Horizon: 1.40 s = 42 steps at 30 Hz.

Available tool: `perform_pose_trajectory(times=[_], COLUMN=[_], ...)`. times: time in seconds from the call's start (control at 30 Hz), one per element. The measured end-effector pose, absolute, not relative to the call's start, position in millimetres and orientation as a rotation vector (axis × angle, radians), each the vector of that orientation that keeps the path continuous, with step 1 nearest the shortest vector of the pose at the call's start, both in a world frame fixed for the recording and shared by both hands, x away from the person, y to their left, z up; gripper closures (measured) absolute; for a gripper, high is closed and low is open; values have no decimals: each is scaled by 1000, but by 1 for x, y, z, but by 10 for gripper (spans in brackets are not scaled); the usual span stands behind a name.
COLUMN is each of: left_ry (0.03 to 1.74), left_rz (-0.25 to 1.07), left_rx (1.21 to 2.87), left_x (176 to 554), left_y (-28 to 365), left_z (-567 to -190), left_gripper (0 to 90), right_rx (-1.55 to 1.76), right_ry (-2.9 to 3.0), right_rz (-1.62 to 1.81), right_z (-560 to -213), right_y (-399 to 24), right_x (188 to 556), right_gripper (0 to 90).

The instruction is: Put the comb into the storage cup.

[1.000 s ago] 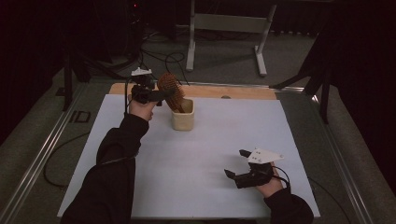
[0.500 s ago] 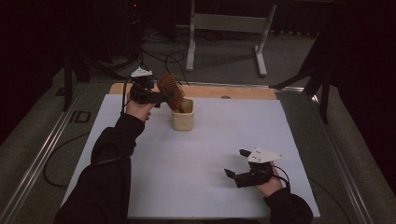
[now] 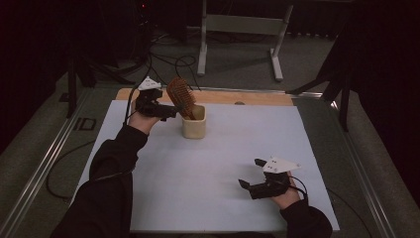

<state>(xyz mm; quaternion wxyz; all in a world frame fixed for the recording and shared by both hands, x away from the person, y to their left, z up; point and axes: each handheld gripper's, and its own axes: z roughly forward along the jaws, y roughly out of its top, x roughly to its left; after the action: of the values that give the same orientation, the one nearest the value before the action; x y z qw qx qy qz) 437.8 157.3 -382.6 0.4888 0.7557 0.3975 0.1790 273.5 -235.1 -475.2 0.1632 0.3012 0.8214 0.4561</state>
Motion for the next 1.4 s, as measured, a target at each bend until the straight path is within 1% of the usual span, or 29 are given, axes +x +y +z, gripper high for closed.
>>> perform_pose_trajectory(times=[0.73,1.17,1.4], left_ry=[872,837,821], left_rz=[416,366,368], left_rx=[1899,1945,1949], left_x=[403,376,364], left_y=[173,181,187], left_z=[-389,-413,-422], left_gripper=[0,0,0], right_rx=[852,858,853], right_ry=[2347,2336,2337], right_rz=[1291,1289,1290], right_z=[-475,-474,-474], right_y=[-233,-232,-233], right_x=[274,272,273], right_gripper=[79,79,79])
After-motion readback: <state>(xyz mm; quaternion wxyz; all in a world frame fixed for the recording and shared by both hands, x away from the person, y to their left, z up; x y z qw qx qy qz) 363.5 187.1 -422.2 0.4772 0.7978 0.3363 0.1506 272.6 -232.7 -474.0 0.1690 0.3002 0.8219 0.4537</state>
